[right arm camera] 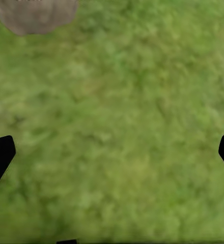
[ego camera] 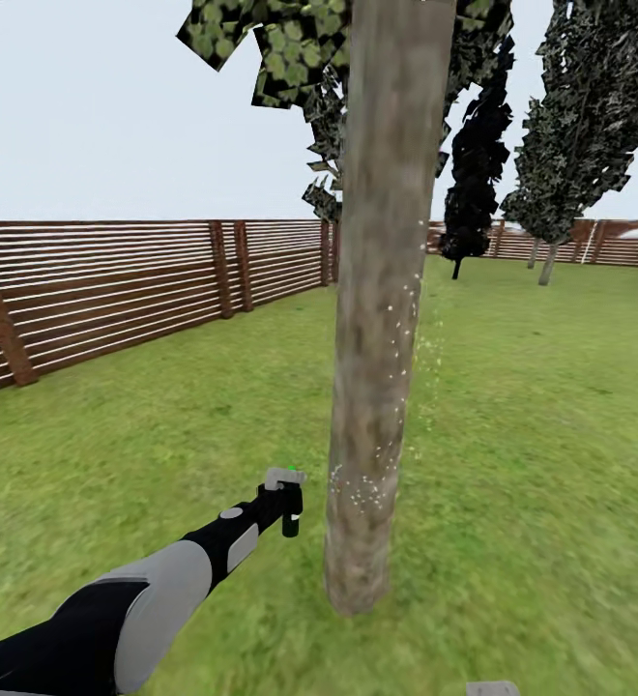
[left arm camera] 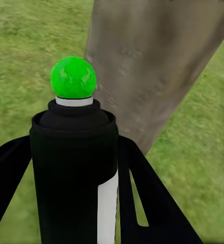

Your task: In the garden, pick up the pesticide atomizer on the floor and spray pesticide onto both trees until each tree trunk is fully covered.

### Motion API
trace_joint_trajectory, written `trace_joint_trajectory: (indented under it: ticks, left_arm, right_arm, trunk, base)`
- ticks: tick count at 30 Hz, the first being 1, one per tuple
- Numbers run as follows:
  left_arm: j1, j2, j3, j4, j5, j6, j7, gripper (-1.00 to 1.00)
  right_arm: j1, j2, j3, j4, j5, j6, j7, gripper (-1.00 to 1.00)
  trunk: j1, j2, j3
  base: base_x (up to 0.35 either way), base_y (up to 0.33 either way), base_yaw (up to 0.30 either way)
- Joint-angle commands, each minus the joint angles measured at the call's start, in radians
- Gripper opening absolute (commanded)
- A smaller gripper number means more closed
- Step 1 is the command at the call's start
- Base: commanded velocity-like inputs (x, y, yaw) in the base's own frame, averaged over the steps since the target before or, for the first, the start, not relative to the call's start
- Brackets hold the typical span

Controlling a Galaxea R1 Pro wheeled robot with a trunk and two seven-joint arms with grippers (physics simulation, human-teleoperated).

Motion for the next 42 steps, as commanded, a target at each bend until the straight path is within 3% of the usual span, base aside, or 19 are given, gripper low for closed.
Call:
trace_joint_trajectory:
  ticks: [1, 8, 15, 23, 24, 25, 26, 27, 29, 30, 38, 42]
  left_arm:
    - [0.000, 0.000, 0.001, 0.000, 0.000, 0.000, 0.000, -1.00]
    - [0.000, 0.012, 0.002, 0.000, -0.001, -0.010, -0.003, -1.00]
    - [0.000, 0.012, -0.001, 0.001, -0.006, -0.010, -0.003, -1.00]
    - [0.000, 0.008, -0.005, 0.000, -0.003, -0.011, -0.007, -1.00]
    - [0.000, 0.006, -0.009, 0.000, -0.002, -0.010, -0.035, -1.00]
    - [0.000, 0.005, -0.013, -0.022, -0.001, -0.005, -0.104, -1.00]
    - [0.000, 0.004, -0.014, -0.075, 0.000, 0.024, -0.167, -1.00]
    - [0.000, 0.001, -0.014, -0.118, 0.000, 0.071, -0.192, -1.00]
    - [0.000, 0.000, -0.013, -0.277, 0.000, 0.250, -0.227, -1.00]
    - [0.000, 0.000, -0.014, -0.352, 0.000, 0.308, -0.234, -1.00]
    - [0.000, 0.000, -0.024, -0.685, 0.002, 0.685, -0.239, -1.00]
    - [0.000, 0.000, -0.049, -0.911, 0.007, 0.913, -0.239, -1.00]
  right_arm:
    - [0.000, 0.000, 0.000, 0.000, 0.000, 0.000, 0.000, 1.00]
    - [0.000, -0.004, -0.002, -0.001, -0.001, 0.000, 0.000, 1.00]
    - [0.000, -0.005, -0.001, 0.000, -0.001, 0.000, 0.000, 1.00]
    - [0.000, -0.004, -0.001, 0.000, 0.000, 0.000, 0.000, 1.00]
    - [0.000, -0.004, -0.001, -0.001, 0.000, 0.000, 0.000, 1.00]
    - [0.000, -0.005, -0.001, 0.000, 0.000, 0.000, 0.000, 1.00]
    - [0.000, -0.005, -0.001, 0.000, 0.000, 0.001, 0.000, 1.00]
    - [0.000, -0.005, -0.001, 0.000, 0.000, 0.002, 0.000, 1.00]
    - [0.000, -0.007, 0.000, 0.000, 0.001, 0.004, 0.001, 1.00]
    - [0.000, -0.009, 0.000, 0.000, 0.001, 0.005, 0.000, 1.00]
    - [0.006, -0.015, 0.000, 0.000, 0.002, 0.006, 0.000, 1.00]
    - [0.007, -0.016, 0.000, 0.000, 0.002, 0.006, 0.000, 1.00]
  trunk:
    - [0.000, 0.000, 0.000]
    - [0.000, 0.000, 0.001]
    - [0.000, 0.000, 0.001]
    - [0.000, 0.000, -0.002]
    - [0.000, 0.000, -0.002]
    - [0.000, 0.000, -0.002]
    - [0.000, 0.000, -0.002]
    - [0.000, 0.000, -0.002]
    - [0.000, 0.000, -0.002]
    - [0.000, 0.000, -0.002]
    - [0.000, 0.000, -0.002]
    - [0.000, 0.000, -0.002]
  base:
    - [0.073, 0.350, -0.223]
    - [-0.008, 0.122, -0.031]
    - [-0.316, 0.001, 0.000]
    - [-0.049, 0.000, 0.000]
    - [-0.001, 0.000, 0.000]
    - [0.000, 0.000, 0.000]
    - [0.000, 0.000, 0.000]
    - [0.000, 0.000, 0.000]
    - [0.000, 0.000, 0.000]
    - [0.000, 0.000, 0.000]
    - [0.000, 0.000, 0.000]
    - [0.000, 0.000, 0.000]
